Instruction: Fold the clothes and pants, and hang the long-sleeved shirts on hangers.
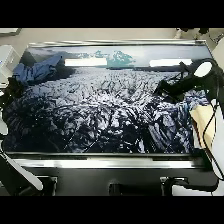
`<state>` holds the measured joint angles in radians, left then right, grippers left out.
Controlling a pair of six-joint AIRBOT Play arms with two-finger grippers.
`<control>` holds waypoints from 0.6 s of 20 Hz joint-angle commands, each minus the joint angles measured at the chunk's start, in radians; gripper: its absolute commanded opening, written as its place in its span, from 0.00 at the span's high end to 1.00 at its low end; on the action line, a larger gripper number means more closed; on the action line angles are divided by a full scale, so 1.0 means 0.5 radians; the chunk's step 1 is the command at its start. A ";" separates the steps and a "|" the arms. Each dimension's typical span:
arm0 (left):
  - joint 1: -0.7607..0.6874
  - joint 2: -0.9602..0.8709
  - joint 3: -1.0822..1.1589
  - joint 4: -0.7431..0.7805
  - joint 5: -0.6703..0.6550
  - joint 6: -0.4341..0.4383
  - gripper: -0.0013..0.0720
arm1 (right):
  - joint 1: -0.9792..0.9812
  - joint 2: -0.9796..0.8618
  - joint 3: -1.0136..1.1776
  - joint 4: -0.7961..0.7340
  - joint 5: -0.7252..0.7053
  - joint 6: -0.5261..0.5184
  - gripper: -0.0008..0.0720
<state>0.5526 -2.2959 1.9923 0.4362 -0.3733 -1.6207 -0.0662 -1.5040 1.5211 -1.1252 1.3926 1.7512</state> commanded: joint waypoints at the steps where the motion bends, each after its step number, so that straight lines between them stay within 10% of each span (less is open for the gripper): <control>1: -0.011 -0.003 0.015 -0.021 0.005 0.062 0.95 | 0.002 -0.001 0.000 0.176 0.144 -0.001 0.18; 8: -0.077 0.587 0.061 0.041 -0.526 1.085 0.96 | 0.002 -0.001 0.001 0.237 0.112 -0.002 0.17; 12: -0.259 1.232 0.056 0.484 -0.973 1.093 0.96 | 0.002 -0.001 0.001 0.238 0.095 -0.005 0.15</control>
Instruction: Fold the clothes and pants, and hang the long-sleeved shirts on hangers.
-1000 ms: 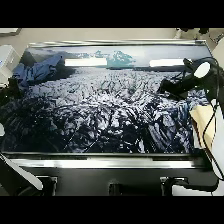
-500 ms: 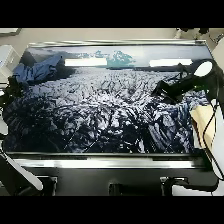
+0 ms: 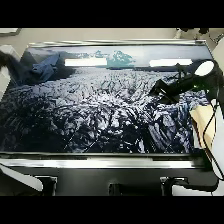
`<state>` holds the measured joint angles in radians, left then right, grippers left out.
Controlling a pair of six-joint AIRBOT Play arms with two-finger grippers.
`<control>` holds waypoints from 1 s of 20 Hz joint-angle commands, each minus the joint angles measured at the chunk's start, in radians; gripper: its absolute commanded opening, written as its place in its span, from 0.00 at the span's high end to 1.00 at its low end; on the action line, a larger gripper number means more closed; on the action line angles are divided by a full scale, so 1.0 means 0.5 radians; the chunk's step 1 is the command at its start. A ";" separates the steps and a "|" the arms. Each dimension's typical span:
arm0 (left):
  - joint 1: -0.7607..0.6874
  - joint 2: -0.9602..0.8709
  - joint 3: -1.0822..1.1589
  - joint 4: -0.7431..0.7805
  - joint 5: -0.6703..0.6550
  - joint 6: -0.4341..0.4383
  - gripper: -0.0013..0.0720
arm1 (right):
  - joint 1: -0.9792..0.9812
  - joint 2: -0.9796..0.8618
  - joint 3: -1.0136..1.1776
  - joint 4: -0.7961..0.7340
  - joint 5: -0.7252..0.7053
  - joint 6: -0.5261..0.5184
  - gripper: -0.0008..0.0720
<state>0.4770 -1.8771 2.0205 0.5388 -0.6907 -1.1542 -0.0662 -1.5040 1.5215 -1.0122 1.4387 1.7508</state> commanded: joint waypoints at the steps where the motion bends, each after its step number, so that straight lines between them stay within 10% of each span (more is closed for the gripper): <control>1: -0.192 0.568 -0.025 0.381 -0.430 0.155 0.96 | 0.000 0.000 0.000 0.012 0.054 -0.010 0.15; 9: -1.387 1.463 -0.731 0.565 -0.715 -0.172 0.96 | 0.000 0.027 0.000 0.003 0.780 -0.393 0.16; 12: -2.009 1.418 -1.115 0.572 -0.421 -0.293 0.96 | 0.000 0.037 0.003 -0.155 0.820 -0.416 0.35; 18: -2.693 0.916 -1.451 0.567 0.050 -0.494 0.95 | 0.000 0.146 0.005 -0.875 0.836 -0.436 0.32; 19: -2.688 0.858 -1.450 0.562 0.028 -0.541 0.94 | 0.000 0.175 0.005 -1.040 0.835 -0.436 0.30; 20: -2.648 0.838 -1.442 0.563 -0.030 -0.575 0.68 | -0.001 0.203 0.005 -1.150 0.829 -0.434 0.25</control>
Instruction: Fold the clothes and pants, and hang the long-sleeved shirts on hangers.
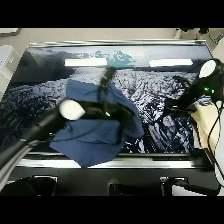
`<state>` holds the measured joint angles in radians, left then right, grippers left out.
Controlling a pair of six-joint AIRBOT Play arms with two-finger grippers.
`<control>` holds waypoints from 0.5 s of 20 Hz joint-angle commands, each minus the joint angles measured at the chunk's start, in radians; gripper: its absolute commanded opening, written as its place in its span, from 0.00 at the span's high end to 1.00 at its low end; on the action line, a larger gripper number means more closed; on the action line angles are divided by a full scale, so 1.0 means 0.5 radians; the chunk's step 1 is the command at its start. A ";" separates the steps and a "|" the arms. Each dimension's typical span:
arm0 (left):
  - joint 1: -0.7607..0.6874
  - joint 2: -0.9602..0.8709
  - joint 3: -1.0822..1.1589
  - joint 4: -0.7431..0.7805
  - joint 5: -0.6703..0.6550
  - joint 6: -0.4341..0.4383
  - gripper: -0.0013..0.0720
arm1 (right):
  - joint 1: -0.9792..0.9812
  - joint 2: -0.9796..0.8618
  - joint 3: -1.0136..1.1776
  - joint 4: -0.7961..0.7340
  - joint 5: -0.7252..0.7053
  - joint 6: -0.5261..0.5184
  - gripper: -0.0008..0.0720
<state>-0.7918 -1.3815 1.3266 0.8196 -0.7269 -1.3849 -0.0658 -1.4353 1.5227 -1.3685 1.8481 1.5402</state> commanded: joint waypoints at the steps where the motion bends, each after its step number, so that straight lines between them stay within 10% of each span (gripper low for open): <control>1: -0.027 -0.149 -0.031 0.002 -0.071 -0.124 0.15 | -0.002 0.085 0.002 -0.475 -0.006 0.005 0.03; 2: 0.093 -0.138 0.010 0.002 -0.245 -0.134 0.00 | -0.001 0.093 0.002 -0.462 -0.019 0.018 0.01; 7: 1.062 -0.064 0.147 0.311 -1.451 -0.152 0.00 | -0.001 0.095 -0.171 -0.101 -0.106 0.060 0.02; 10: 1.612 0.129 -0.199 0.469 -1.671 -0.142 0.01 | -0.001 0.094 -0.510 0.161 -0.327 0.057 0.02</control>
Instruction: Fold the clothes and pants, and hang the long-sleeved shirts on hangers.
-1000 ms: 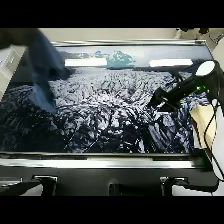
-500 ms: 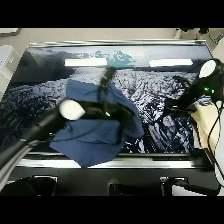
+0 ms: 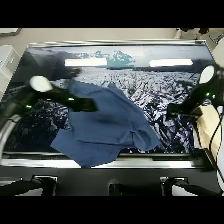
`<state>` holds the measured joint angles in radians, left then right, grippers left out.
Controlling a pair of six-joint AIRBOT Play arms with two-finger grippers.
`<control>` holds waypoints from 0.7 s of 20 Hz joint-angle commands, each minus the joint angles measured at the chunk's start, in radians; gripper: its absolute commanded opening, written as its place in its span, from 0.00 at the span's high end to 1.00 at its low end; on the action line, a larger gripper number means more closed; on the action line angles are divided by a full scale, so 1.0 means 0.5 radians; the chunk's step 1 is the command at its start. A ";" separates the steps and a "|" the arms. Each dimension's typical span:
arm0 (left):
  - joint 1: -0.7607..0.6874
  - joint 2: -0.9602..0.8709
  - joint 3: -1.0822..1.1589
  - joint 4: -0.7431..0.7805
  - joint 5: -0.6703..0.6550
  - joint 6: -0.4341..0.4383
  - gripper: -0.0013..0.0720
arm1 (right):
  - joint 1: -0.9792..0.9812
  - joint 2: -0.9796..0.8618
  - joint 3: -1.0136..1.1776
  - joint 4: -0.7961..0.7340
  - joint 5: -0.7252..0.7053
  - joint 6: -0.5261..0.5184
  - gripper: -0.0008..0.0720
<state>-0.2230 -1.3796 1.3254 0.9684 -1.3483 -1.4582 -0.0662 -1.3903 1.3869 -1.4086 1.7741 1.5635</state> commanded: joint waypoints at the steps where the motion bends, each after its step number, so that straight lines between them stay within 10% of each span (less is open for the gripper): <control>1: 0.635 0.225 -0.393 0.223 -0.389 0.047 0.08 | 0.000 0.004 -0.333 0.315 -0.247 -0.001 0.02; 7: 1.380 0.436 -1.197 0.256 -0.261 0.181 0.14 | 0.000 0.004 -0.637 0.349 -0.561 -0.062 0.02; 14: 1.407 0.426 -1.583 0.190 0.027 0.254 0.14 | 0.000 0.004 -0.642 0.331 -0.613 -0.062 0.02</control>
<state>0.4664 -1.1694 0.6098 1.0840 -1.3949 -1.3495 -0.0658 -1.3888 1.0714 -1.2407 1.4849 1.5333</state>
